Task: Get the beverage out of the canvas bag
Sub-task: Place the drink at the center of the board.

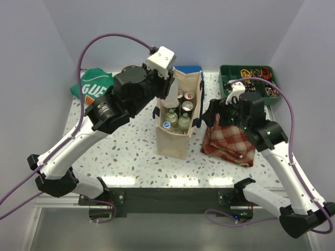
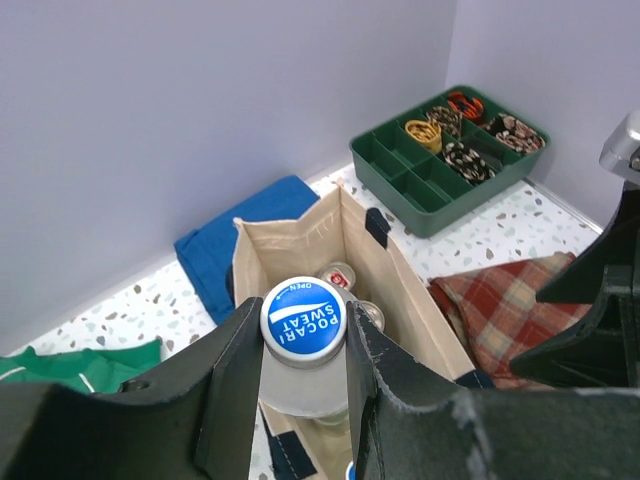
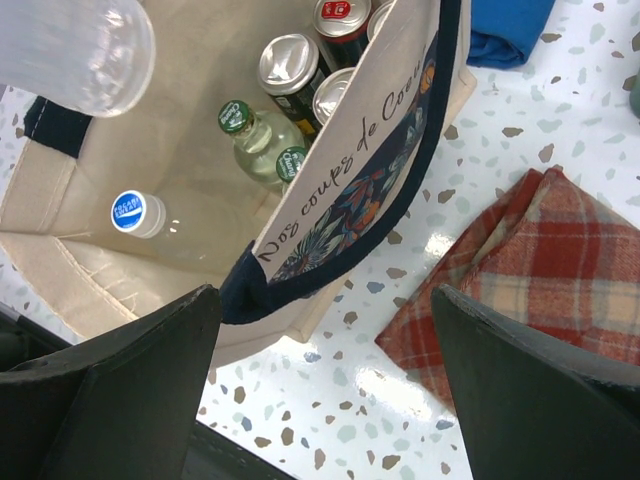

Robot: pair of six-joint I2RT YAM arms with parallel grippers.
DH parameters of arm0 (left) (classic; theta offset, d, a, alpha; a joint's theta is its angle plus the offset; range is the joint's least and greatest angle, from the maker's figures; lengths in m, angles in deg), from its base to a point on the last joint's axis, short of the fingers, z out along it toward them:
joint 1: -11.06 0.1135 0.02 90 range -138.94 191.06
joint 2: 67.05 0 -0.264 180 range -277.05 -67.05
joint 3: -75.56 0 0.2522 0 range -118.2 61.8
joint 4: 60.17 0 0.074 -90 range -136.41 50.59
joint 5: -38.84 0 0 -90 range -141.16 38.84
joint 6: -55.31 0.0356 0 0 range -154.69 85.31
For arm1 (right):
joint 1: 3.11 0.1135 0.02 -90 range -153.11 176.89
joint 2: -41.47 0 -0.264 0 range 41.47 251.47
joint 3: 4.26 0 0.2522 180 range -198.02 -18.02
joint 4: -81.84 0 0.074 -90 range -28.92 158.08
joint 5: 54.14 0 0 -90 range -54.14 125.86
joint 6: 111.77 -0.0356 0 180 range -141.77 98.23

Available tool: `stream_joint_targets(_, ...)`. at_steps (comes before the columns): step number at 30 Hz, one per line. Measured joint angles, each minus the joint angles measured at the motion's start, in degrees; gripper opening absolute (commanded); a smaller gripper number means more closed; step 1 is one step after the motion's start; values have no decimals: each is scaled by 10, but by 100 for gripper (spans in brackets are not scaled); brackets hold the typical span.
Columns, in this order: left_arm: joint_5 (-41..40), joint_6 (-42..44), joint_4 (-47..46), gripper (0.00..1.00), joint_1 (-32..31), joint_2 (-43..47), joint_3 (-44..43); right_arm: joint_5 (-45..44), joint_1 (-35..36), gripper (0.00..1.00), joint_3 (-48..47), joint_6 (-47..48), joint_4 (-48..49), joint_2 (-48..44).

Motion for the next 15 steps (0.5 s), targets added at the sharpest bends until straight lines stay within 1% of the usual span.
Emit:
stream_joint_targets(7,-42,32,-33,0,0,24,0,0,0,90,1,0,3,0)
stream_joint_targets(15,-134,72,-68,0,7,31,2,0,0,90,1,0,3,0)
